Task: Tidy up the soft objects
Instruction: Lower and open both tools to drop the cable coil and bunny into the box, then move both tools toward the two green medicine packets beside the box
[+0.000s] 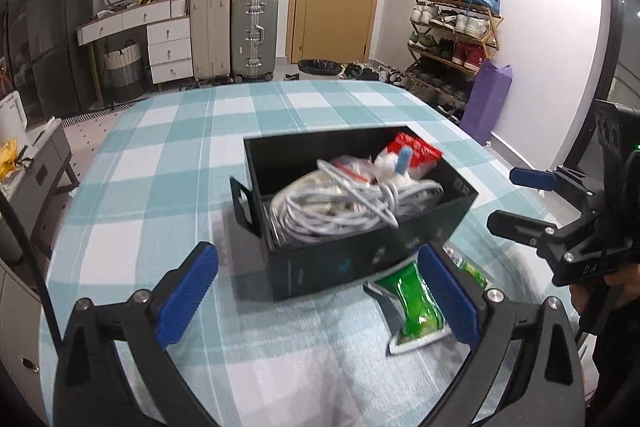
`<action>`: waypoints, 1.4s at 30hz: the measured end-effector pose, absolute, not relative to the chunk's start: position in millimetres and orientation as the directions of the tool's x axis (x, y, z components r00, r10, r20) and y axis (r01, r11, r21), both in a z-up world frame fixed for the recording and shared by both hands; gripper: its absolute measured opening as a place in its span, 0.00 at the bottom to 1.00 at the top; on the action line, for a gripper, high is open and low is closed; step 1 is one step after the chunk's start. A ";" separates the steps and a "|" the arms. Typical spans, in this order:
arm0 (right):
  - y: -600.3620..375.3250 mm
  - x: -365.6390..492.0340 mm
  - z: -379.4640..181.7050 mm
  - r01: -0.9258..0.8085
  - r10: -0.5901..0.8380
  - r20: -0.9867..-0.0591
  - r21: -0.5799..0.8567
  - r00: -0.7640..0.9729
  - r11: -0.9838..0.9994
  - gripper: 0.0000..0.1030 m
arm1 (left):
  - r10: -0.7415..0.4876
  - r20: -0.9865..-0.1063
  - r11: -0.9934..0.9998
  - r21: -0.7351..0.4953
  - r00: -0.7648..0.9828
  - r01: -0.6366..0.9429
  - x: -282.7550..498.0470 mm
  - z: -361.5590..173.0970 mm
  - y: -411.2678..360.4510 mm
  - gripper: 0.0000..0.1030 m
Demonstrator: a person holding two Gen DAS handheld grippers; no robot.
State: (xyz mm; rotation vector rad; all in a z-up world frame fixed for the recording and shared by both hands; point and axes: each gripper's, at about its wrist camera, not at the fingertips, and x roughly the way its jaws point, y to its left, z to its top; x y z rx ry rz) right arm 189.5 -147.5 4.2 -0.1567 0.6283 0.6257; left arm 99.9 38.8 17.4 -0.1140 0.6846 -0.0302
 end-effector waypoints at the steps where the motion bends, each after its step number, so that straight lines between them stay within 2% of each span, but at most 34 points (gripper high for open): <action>1: -146.9 186.9 1.0 -0.592 0.493 -0.601 0.040 0.629 0.805 0.99 | -0.063 -0.634 0.994 -0.113 0.771 -0.012 98.8 14.5 37.2 0.98; 15: -136.0 181.4 -39.2 -0.604 0.416 -0.728 0.003 0.545 0.797 0.99 | -0.080 -0.667 0.996 -0.086 0.741 0.031 97.9 -0.7 15.1 0.98; 25: -109.5 175.6 -51.3 -0.641 0.423 -0.764 0.016 0.487 0.767 0.99 | -0.076 -0.683 0.995 -0.094 0.727 0.015 99.5 -5.7 23.6 0.98; 30: -88.1 162.5 -56.7 -0.692 0.421 -0.779 -0.022 0.464 0.721 0.99 | -0.079 -0.688 0.995 -0.104 0.722 0.010 100.2 -6.5 28.6 0.98; 42: -94.0 168.7 -63.7 -0.672 0.404 -0.797 -0.003 0.449 0.740 0.99 | -0.095 -0.700 0.995 -0.094 0.708 0.041 100.6 -9.1 19.9 0.98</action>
